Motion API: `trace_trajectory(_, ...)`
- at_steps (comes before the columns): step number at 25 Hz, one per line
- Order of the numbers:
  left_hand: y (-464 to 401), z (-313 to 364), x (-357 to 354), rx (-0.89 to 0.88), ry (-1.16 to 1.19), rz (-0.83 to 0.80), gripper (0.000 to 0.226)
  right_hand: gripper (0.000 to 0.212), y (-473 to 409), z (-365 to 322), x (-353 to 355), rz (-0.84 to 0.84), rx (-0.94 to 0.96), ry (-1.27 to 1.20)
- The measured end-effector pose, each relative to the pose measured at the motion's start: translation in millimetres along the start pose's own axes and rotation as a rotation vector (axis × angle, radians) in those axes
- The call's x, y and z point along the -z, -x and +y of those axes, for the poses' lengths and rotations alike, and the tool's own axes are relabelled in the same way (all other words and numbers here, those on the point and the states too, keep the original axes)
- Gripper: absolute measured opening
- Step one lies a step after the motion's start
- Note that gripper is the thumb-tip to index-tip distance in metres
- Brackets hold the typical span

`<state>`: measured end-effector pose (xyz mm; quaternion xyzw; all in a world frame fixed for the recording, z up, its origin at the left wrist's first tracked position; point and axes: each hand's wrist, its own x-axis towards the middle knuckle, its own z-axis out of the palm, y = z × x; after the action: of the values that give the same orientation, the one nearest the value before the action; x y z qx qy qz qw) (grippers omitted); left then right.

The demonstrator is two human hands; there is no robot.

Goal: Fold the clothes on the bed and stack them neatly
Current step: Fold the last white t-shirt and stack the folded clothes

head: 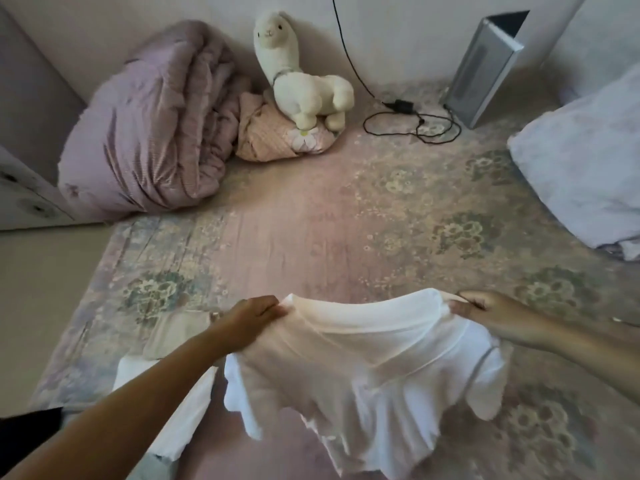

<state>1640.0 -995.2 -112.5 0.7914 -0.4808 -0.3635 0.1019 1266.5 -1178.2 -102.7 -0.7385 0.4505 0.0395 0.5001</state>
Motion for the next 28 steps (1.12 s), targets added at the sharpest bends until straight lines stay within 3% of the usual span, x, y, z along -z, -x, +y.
trace_trajectory(3, -91, -34, -50, 0.061, -0.105, -0.024, 0.028, 0.031, -98, 52, -37, 0.129, -0.029, 0.059)
trace_trajectory(7, -202, -78, -111, 0.011, -0.398, 0.14, 0.041, 0.043, -214, 124, -88, 0.33, -0.144, 0.371)
trace_trajectory(14, -348, -110, -109, -0.245, -0.745, 0.412, 0.033, 0.052, -385, 149, -68, 0.525, -0.09, 0.779)
trace_trajectory(17, -379, -99, -115, -0.03, -0.76, 0.532, 0.05, 0.054, -424, 146, -70, 0.618, -0.131, 0.869)
trace_trajectory(20, -355, -93, -181, 0.118, -0.42, 0.42, 0.064, 0.063, -399, 163, -116, 0.442, -0.128, 0.731)
trace_trajectory(22, -296, -101, -246, -0.009, -0.292, 0.391, 0.065, 0.062, -343, 181, -164, 0.389, -0.02, 0.606)
trace_trajectory(24, -224, -115, -304, -0.187, -0.32, 0.395, 0.063, 0.06, -273, 206, -210, 0.452, 0.055, 0.546)
trace_trajectory(28, -117, -137, -382, -0.388, -0.292, 0.382, 0.072, 0.052, -160, 257, -273, 0.399, -0.222, 0.321)
